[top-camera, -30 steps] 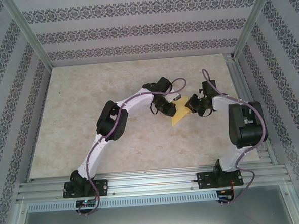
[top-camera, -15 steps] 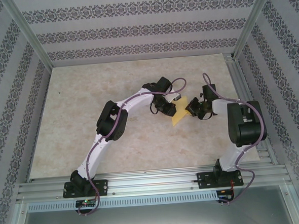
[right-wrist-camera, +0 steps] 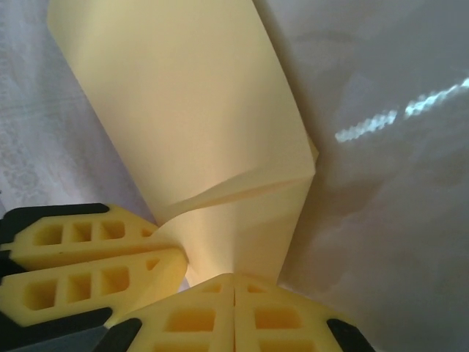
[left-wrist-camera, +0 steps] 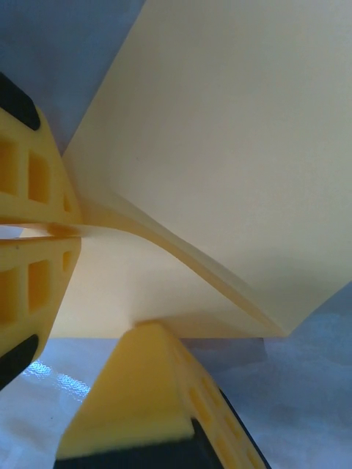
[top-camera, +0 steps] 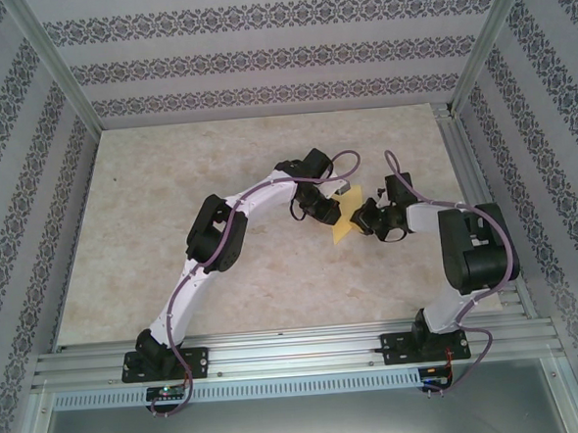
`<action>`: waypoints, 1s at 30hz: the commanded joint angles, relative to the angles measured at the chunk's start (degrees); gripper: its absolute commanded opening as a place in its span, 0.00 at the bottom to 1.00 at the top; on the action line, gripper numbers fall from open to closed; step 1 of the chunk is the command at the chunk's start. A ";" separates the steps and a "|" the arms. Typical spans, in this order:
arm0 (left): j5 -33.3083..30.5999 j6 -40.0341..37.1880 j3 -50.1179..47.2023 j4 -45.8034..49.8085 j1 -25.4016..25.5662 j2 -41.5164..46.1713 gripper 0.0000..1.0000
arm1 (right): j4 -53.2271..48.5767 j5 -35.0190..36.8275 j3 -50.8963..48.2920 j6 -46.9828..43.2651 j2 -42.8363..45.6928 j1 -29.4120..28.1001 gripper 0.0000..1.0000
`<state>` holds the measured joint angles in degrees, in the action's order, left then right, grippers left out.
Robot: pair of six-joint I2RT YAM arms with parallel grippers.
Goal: Fold a paper plane with a square sheet of paper (pick it up from the middle)
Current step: Third fold the triangle at the center of the table.
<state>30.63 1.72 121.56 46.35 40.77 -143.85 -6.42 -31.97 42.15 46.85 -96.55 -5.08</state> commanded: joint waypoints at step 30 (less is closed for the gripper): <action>-1.56 18.59 -20.96 -17.59 -7.88 20.58 0.49 | 1.27 -1.43 2.63 0.86 4.06 -5.72 0.08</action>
<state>30.35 15.20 104.44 35.42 33.91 -127.33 -8.40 -32.69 44.31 46.02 -92.03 -10.02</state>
